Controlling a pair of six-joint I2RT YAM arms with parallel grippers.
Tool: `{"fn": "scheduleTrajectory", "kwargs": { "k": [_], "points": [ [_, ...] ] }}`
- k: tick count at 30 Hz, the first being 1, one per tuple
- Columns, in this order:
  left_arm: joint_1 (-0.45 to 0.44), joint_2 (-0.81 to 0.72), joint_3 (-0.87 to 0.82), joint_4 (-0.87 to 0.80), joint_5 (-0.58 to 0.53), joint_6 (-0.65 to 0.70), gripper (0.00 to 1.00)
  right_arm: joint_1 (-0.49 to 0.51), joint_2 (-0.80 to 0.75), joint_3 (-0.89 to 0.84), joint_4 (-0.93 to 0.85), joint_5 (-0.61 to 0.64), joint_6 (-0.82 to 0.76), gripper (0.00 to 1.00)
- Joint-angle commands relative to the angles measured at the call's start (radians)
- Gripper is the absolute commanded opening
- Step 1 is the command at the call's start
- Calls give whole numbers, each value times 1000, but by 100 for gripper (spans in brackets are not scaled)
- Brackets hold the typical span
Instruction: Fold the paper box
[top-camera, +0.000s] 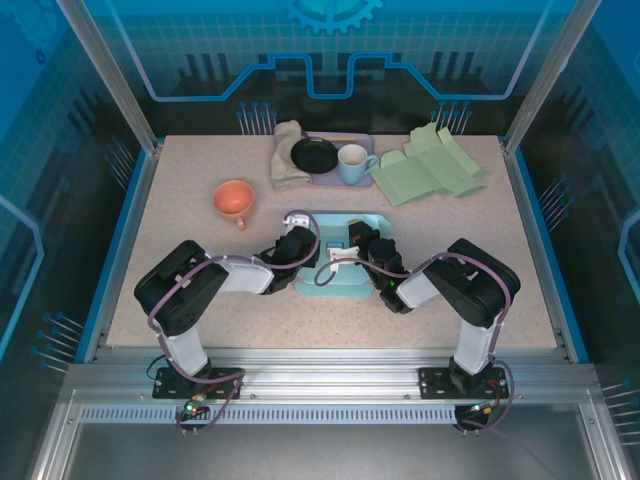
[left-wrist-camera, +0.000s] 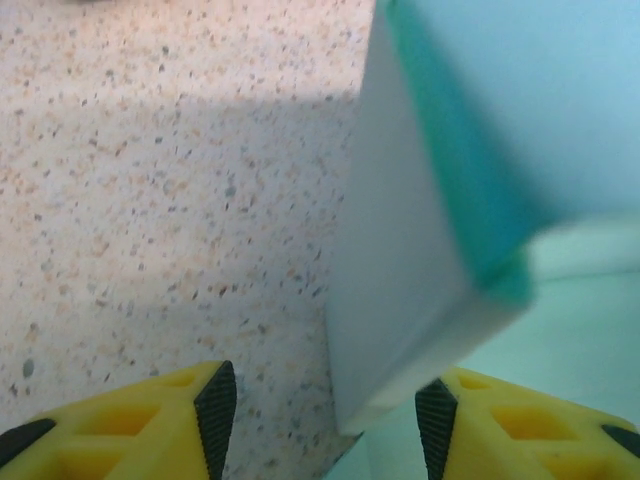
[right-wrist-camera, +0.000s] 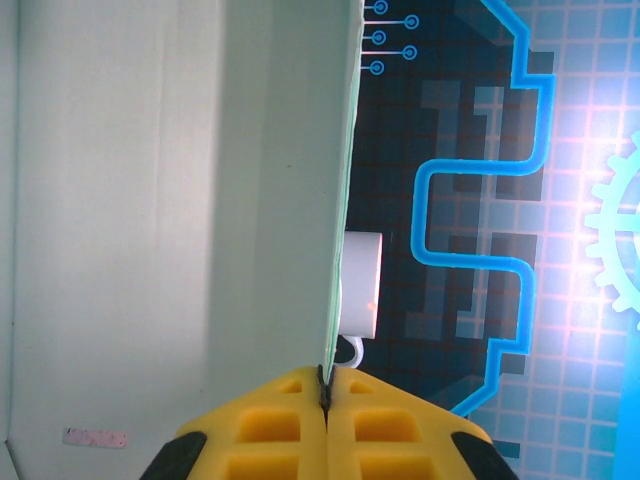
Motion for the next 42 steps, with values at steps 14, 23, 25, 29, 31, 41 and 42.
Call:
{"fn": "scheduleTrajectory", "kwargs": {
  "k": [14,23,25,29,31,41,42],
  "points": [
    [7,98,65,33,-71,53,14,-1,19,-6,-106,16,45,0],
    [6,146,85,16,-73,59,9,0,-80,-36,-127,-8,118,14],
    [7,152,83,18,-78,56,8,-2,-120,-40,-156,-17,150,18],
    [6,157,79,20,-81,56,6,-10,-188,-61,-205,-32,224,24],
    [7,153,80,17,-82,60,6,-12,-219,-75,-205,-26,263,28],
    [6,143,69,34,-81,83,4,-88,-674,-20,-798,-89,927,54],
    [6,144,64,39,-79,83,4,-104,-714,0,-861,-83,1001,55]
  ]
}}
